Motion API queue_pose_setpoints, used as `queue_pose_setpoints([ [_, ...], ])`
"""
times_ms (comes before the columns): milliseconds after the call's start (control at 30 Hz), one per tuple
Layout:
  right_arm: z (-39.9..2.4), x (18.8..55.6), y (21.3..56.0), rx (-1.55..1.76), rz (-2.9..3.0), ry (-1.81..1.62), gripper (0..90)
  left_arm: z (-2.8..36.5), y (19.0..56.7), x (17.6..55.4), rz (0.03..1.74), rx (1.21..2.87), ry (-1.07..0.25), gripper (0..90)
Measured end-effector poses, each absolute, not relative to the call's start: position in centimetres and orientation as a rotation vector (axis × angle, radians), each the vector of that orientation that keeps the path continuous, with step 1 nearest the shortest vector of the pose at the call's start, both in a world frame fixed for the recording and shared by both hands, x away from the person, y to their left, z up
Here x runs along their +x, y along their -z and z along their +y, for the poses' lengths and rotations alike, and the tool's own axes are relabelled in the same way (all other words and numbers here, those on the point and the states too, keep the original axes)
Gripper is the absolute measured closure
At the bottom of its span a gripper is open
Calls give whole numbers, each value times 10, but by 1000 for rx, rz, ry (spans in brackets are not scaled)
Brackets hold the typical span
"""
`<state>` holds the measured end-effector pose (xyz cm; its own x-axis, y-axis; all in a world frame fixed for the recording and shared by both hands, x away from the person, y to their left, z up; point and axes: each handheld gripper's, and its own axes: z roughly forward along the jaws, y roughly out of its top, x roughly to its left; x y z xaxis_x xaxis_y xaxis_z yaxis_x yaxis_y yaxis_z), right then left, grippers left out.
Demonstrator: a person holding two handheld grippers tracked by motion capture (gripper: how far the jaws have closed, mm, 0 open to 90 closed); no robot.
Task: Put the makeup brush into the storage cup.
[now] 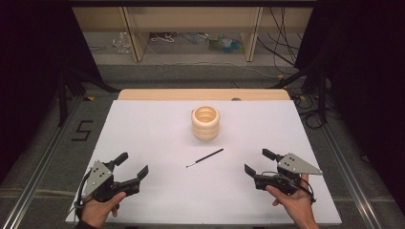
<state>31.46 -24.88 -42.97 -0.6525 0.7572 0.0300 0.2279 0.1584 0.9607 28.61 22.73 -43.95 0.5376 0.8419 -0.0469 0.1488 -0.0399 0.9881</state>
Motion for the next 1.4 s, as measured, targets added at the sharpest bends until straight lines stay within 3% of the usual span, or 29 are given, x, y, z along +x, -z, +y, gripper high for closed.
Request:
queue_pose_setpoints([
  [500,-244,317,429,930,2055,-1516,241,225,440,286,881,1543,-693,161],
  [700,-236,322,425,897,2085,-1507,232,224,440,286,887,1542,-689,161],
  [733,-231,325,422,885,2075,-1509,193,224,440,286,888,1543,-690,161],
  [933,-215,342,410,803,2158,-1448,158,224,440,286,886,1542,-692,162],
  [1400,-186,366,389,622,2339,-1387,159,225,441,286,885,1549,-694,165],
])
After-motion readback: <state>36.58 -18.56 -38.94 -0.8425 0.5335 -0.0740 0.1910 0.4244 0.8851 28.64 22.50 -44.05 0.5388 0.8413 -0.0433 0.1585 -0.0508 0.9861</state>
